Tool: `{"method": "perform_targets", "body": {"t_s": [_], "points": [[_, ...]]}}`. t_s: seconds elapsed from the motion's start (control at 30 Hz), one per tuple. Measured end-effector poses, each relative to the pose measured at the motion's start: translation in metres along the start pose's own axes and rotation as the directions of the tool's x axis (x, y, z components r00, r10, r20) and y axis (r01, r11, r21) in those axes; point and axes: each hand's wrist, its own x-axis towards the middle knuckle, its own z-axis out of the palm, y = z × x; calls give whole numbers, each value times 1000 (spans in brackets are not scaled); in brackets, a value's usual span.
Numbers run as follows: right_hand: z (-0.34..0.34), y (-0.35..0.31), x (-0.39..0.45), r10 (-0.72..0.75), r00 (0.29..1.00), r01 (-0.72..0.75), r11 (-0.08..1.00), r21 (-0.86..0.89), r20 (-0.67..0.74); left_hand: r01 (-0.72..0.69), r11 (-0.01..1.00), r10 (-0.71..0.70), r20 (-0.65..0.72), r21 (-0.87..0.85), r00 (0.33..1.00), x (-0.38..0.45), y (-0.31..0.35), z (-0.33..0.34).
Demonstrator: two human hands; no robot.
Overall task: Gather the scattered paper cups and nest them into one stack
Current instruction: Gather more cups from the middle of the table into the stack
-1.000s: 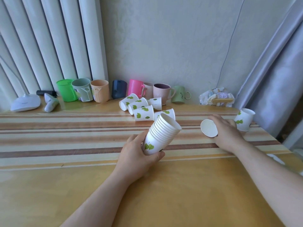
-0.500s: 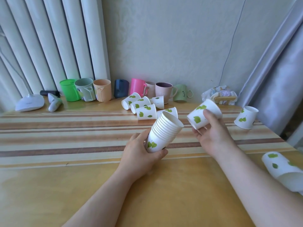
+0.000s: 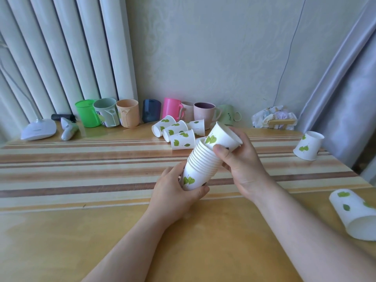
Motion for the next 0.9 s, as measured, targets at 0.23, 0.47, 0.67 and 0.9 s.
{"method": "perform_targets", "body": {"t_s": [0.23, 0.47, 0.67, 0.9], "points": [[-16, 8, 9, 45, 979, -50, 998, -24, -201, 62, 994, -70, -86, -91, 994, 7, -8, 0], [-25, 43, 79, 77, 985, -166, 629, -760, -152, 41, 998, -45, -100, -37, 994, 3, -5, 0], [-18, 66, 88, 73, 996, -88, 538, -838, -58, 35, 998, -39, -97, -47, 994, 2, -5, -1], [-22, 72, 83, -46, 995, -47, 605, -795, -94, 30, 999, -32, -93, -18, 995, 2, -4, -1]]}}
